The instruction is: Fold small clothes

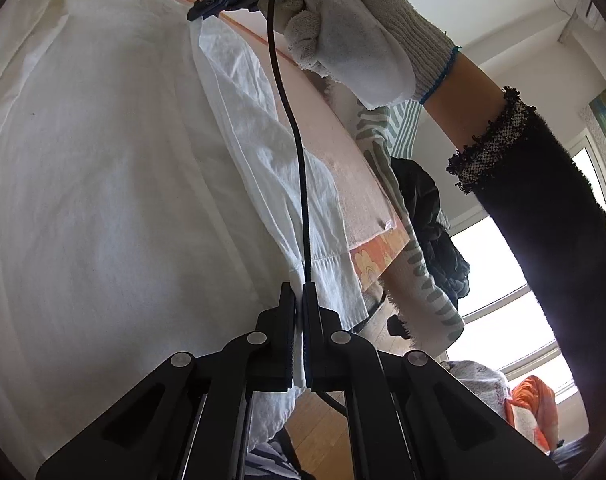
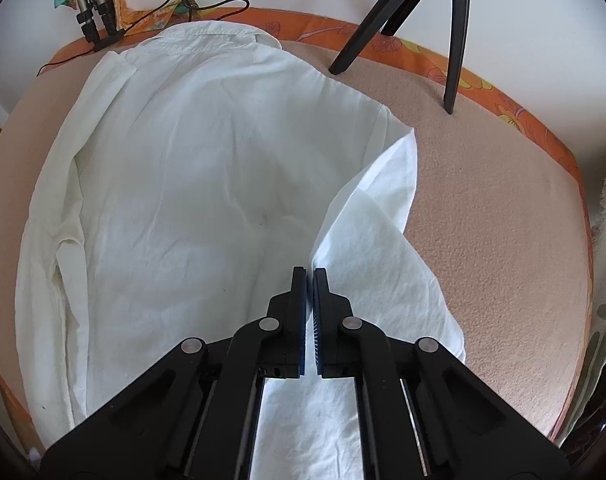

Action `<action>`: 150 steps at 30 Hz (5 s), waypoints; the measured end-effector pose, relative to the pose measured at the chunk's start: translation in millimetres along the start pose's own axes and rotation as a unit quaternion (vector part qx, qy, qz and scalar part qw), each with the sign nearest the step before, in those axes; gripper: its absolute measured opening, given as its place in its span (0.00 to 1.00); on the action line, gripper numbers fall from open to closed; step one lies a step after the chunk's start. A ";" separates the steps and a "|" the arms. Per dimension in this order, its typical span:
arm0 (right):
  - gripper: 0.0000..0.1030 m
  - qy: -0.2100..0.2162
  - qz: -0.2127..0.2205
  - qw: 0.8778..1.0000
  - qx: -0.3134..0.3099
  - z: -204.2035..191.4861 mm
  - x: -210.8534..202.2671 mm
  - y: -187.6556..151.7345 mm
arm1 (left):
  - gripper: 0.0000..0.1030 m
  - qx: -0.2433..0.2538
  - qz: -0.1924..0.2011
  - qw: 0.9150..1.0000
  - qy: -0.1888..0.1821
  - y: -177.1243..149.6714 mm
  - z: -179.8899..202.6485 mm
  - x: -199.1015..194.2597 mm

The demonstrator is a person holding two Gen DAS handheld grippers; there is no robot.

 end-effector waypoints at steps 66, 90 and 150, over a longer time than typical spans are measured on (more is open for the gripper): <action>0.49 0.129 0.143 0.981 0.030 37.7 -128.0 -223.1 | 0.15 0.019 0.075 0.996 0.053 29.0 18.0 -97.6; 0.47 0.153 0.091 0.974 0.137 51.5 -5.0 -343.4 | 0.15 0.018 0.008 0.998 0.068 45.5 8.1 -34.4; 0.05 0.142 0.168 0.975 -0.028 -103.8 -50.6 -327.7 | 0.05 -0.004 0.048 0.972 0.230 218.4 -53.8 -65.0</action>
Point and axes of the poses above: each gripper's, at about its wrist camera, not at the fingertips, and x roughly the way its jaws point, z to its right, y to its top, the point moved 4 cm from there along x, roughly the way its jaws point, and after that the axes turned 13 degrees about -z, right-handed, at the moved point
